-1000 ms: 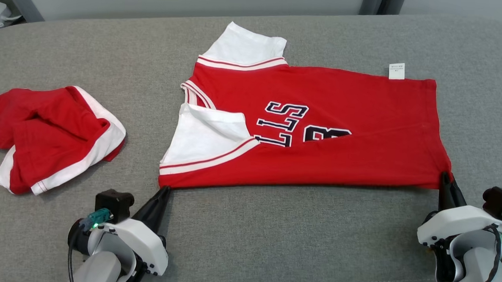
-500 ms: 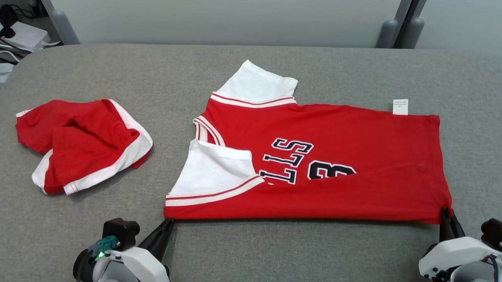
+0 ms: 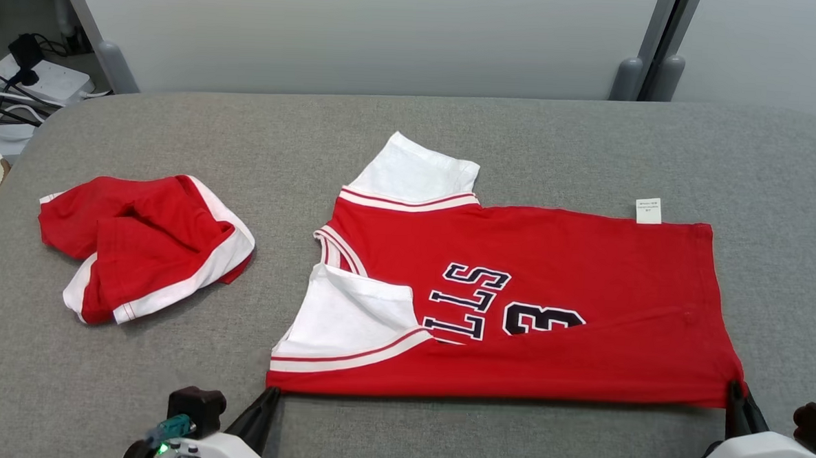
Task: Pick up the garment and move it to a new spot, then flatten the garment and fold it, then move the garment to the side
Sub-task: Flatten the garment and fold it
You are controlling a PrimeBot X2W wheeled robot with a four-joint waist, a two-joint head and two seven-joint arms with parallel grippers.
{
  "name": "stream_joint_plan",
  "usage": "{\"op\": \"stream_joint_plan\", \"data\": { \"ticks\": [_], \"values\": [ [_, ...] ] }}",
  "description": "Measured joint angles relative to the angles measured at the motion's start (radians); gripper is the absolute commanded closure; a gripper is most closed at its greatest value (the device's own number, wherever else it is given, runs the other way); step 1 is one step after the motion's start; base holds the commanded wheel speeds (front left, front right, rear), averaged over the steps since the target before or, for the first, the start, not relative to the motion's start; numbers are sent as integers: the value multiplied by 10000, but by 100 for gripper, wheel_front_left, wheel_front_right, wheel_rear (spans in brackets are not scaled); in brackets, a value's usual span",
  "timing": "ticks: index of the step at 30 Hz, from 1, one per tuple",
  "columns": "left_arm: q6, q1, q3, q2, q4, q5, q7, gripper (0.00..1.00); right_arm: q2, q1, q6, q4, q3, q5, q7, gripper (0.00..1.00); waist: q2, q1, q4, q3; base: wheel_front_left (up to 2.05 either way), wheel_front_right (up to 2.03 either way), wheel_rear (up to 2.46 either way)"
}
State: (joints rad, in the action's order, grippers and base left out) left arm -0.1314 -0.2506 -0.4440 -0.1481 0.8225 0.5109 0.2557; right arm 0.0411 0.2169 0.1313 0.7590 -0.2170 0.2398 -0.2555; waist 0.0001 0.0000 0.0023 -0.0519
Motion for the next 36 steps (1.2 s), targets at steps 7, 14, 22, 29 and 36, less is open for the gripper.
{"op": "stream_joint_plan", "data": {
  "ticks": [7, 14, 22, 29, 36],
  "values": [
    [0, 153, -182, 79, -140, -169, 0, 95, 10, -21, -2, 297, -54, -10, 0, 33, 0, 0, -23, -239, 0, 0, 0],
    [4, 87, 290, -192, -1277, -326, 0, 0, 263, 310, -4, 161, -1289, -518, 0, 0, 0, 0, 80, -588, 0, 0, 0],
    [4, -622, 872, -313, -2050, -851, 0, 0, 127, 1100, -4, -888, -1996, -1714, 0, 0, 0, 0, -1, -1058, 0, 0, 0],
    [4, -2641, 675, -489, -2098, -961, 2, 0, 35, 2855, -4, -1241, -840, -1827, 0, 0, 0, 0, -429, -1846, 0, 0, 0],
    [4, -4952, -96, -702, -1473, -911, 2, 0, 44, 4113, -4, -1091, 637, -1131, 0, 0, 0, 0, -1016, -2880, 0, 0, 0]
  ]
}}
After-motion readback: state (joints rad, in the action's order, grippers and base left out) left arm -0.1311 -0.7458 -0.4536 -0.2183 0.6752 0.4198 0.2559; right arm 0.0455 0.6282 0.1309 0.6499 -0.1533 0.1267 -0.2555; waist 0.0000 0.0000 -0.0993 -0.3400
